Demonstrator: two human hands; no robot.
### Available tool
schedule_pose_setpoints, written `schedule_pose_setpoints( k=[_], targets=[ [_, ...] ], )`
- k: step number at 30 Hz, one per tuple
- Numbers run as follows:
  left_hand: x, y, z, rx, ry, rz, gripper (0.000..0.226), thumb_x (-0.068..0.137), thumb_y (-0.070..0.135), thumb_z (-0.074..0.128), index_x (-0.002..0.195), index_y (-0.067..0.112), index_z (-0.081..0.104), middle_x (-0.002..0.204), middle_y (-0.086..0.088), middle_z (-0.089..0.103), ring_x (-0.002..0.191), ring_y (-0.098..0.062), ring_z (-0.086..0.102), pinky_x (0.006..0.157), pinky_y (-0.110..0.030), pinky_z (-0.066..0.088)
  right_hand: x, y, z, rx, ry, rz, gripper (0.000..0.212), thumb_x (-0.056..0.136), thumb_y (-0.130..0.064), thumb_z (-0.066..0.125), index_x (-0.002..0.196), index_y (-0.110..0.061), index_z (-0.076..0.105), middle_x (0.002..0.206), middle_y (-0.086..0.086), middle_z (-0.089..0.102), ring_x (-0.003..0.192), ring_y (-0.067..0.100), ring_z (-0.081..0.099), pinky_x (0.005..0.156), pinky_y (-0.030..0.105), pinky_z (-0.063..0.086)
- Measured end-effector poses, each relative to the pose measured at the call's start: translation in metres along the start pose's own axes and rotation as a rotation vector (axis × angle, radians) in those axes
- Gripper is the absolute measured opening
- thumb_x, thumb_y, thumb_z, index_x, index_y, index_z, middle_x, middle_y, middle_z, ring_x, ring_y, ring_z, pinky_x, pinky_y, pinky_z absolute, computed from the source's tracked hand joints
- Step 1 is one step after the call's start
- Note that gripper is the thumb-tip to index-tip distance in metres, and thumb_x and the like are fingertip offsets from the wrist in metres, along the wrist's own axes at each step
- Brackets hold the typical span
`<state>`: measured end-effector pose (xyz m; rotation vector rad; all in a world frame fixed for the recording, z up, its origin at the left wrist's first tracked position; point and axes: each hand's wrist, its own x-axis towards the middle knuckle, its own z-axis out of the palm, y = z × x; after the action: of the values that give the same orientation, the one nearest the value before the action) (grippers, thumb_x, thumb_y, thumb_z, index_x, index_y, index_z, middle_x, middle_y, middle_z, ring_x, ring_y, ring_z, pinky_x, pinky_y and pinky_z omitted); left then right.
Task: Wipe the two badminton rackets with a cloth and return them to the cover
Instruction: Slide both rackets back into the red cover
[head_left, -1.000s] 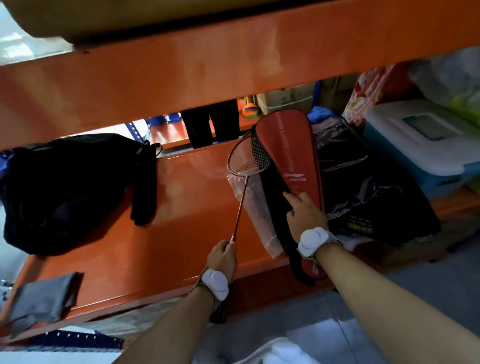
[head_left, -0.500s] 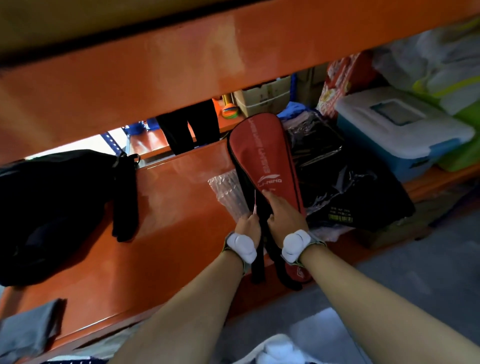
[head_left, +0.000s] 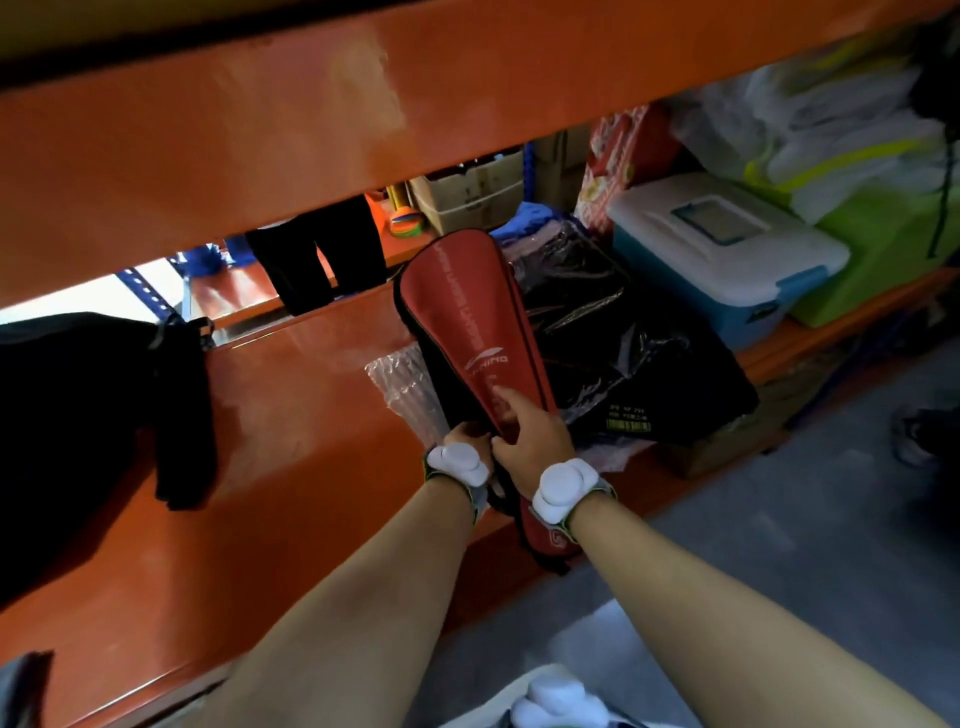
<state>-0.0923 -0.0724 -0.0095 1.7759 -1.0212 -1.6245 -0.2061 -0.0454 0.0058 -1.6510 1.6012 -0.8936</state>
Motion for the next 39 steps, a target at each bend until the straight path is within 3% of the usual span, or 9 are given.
schedule_pose_setpoints(
  k=[2, 4, 7, 12, 16, 21, 31, 35, 39],
  targets=[
    [-0.010, -0.004, 0.003, -0.143, 0.028, -0.023, 0.043, 0.106, 0.030, 0.037, 0.142, 0.010, 0.050, 0.135, -0.016, 0.060, 0.123, -0.037, 0.056, 0.110, -0.039, 0.043, -0.002, 0.006, 0.001, 0.012, -0.003, 0.021, 0.063, 0.083, -0.014, 0.062, 0.142, -0.029, 0.046, 0.138, 0.004, 0.058, 0.125, 0.025, 0.056, 0.105, 0.039, 0.047],
    [-0.016, -0.008, 0.009, -0.312, -0.030, -0.062, 0.048, 0.102, 0.048, 0.039, 0.125, 0.015, 0.066, 0.112, -0.016, 0.073, 0.107, -0.039, 0.067, 0.093, -0.055, 0.055, -0.003, 0.013, 0.003, 0.026, 0.000, 0.055, 0.059, 0.084, -0.013, 0.061, 0.139, -0.030, 0.049, 0.135, 0.002, 0.061, 0.123, 0.023, 0.058, 0.103, 0.037, 0.048],
    [-0.020, -0.017, 0.015, -0.268, -0.035, -0.108, 0.051, 0.096, 0.054, 0.045, 0.121, 0.016, 0.068, 0.118, -0.016, 0.071, 0.106, -0.036, 0.068, 0.081, -0.046, 0.060, -0.003, 0.018, 0.011, -0.008, -0.021, 0.080, 0.054, 0.083, -0.013, 0.060, 0.133, -0.030, 0.055, 0.127, 0.002, 0.066, 0.117, 0.023, 0.062, 0.097, 0.028, 0.048],
    [-0.014, -0.021, 0.015, 0.043, -0.023, -0.084, 0.052, 0.094, 0.045, 0.051, 0.127, 0.006, 0.062, 0.131, -0.020, 0.063, 0.121, -0.037, 0.061, 0.102, -0.050, 0.051, -0.009, 0.028, 0.019, -0.027, -0.021, 0.124, 0.045, 0.084, -0.010, 0.050, 0.125, -0.025, 0.062, 0.121, 0.002, 0.070, 0.112, 0.021, 0.063, 0.089, 0.020, 0.044],
    [-0.009, -0.027, 0.019, 0.112, 0.001, -0.143, 0.054, 0.085, 0.037, 0.065, 0.125, 0.001, 0.063, 0.128, -0.020, 0.065, 0.118, -0.035, 0.064, 0.098, -0.047, 0.055, -0.018, 0.032, 0.008, -0.217, 0.312, 0.289, 0.045, 0.074, -0.007, 0.057, 0.117, -0.016, 0.064, 0.120, 0.011, 0.064, 0.112, 0.035, 0.055, 0.093, 0.037, 0.044],
    [-0.013, -0.052, 0.030, 0.231, -0.048, -0.137, 0.054, 0.081, 0.029, 0.075, 0.123, -0.003, 0.060, 0.118, -0.018, 0.069, 0.079, -0.020, 0.070, 0.050, -0.016, 0.053, -0.027, 0.047, -0.004, -0.067, 0.219, 0.652, 0.040, 0.087, -0.027, 0.058, 0.122, -0.008, 0.057, 0.125, 0.018, 0.062, 0.113, 0.037, 0.058, 0.094, 0.039, 0.048],
    [-0.009, -0.064, 0.038, -0.057, 0.040, -0.093, 0.014, 0.086, 0.009, 0.069, 0.100, 0.009, 0.066, 0.118, -0.020, 0.069, 0.104, -0.038, 0.068, 0.081, -0.051, 0.060, -0.027, 0.040, -0.017, -0.078, 0.088, 0.578, 0.041, 0.085, -0.040, 0.058, 0.116, -0.013, 0.058, 0.116, 0.011, 0.067, 0.103, 0.033, 0.064, 0.088, 0.037, 0.051],
    [-0.013, -0.067, 0.033, -0.022, 0.126, -0.064, 0.039, 0.085, 0.013, 0.074, 0.121, 0.005, 0.063, 0.126, -0.015, 0.067, 0.112, -0.035, 0.065, 0.096, -0.043, 0.053, -0.034, 0.043, -0.011, 0.016, 0.073, 0.555, 0.026, 0.081, -0.028, 0.068, 0.103, -0.016, 0.063, 0.109, 0.011, 0.071, 0.086, 0.027, 0.064, 0.076, 0.028, 0.047],
    [-0.037, -0.071, 0.035, -0.124, 0.116, 0.049, 0.044, 0.093, 0.025, 0.066, 0.131, 0.007, 0.055, 0.130, -0.018, 0.063, 0.113, -0.039, 0.064, 0.092, -0.053, 0.055, -0.039, 0.052, -0.006, 0.102, 0.165, 0.583, 0.037, 0.085, -0.029, 0.069, 0.118, -0.014, 0.063, 0.117, 0.010, 0.070, 0.103, 0.032, 0.066, 0.087, 0.034, 0.050]
  ],
)
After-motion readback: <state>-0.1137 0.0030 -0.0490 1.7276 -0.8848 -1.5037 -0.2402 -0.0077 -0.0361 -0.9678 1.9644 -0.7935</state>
